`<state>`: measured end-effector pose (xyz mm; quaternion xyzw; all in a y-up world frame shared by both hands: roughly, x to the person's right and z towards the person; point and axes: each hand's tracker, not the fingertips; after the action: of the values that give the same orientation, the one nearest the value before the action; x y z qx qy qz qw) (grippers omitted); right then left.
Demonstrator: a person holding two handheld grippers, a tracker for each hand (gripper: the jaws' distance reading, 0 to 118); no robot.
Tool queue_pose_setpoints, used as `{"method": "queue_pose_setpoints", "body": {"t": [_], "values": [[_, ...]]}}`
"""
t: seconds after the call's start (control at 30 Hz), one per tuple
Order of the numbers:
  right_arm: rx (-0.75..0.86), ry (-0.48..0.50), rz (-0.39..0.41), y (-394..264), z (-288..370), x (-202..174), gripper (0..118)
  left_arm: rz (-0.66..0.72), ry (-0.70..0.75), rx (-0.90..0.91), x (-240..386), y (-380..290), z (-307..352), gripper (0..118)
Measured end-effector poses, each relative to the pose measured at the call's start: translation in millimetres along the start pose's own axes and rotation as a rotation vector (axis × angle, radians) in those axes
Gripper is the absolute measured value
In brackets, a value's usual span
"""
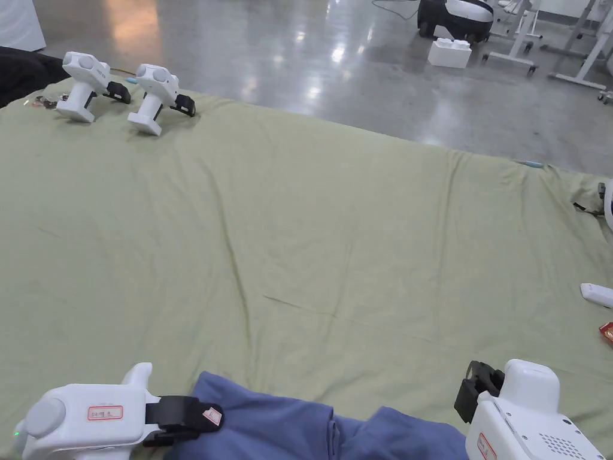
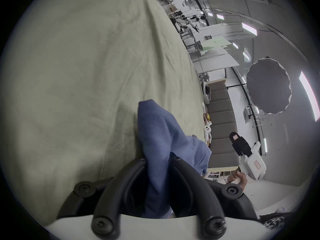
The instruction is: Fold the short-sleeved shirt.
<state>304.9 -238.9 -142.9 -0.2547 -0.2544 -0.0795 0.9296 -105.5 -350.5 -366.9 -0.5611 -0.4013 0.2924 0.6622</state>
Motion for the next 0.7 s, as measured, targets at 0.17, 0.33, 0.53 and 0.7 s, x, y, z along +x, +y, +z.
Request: {"method": "queue_pose_setpoints", "body": {"t": [0.17, 0.33, 0.53, 0.7], "values": [[0.004, -0.003, 0.001, 0.9, 0.3, 3.5, 8, -0.078, 0.068, 0.048, 30.8, 14.4, 44.0, 17], [0.003, 0.008, -0.004, 0.1, -1.5, 4.0, 8, -0.174, 0.267, 0.118, 72.7, 26.8, 97.0, 17], [0.003, 0.031, -0.008, -2.3, -5.6, 0.3, 8, -0.275, 0.572, 0.159, 134.9, 28.3, 109.4, 18], [-0.008, 0.043, -0.025, -6.9, -8.3, 0.6, 8, -0.354, 0.625, 0.145, 174.8, 7.6, 77.8, 17]]}}
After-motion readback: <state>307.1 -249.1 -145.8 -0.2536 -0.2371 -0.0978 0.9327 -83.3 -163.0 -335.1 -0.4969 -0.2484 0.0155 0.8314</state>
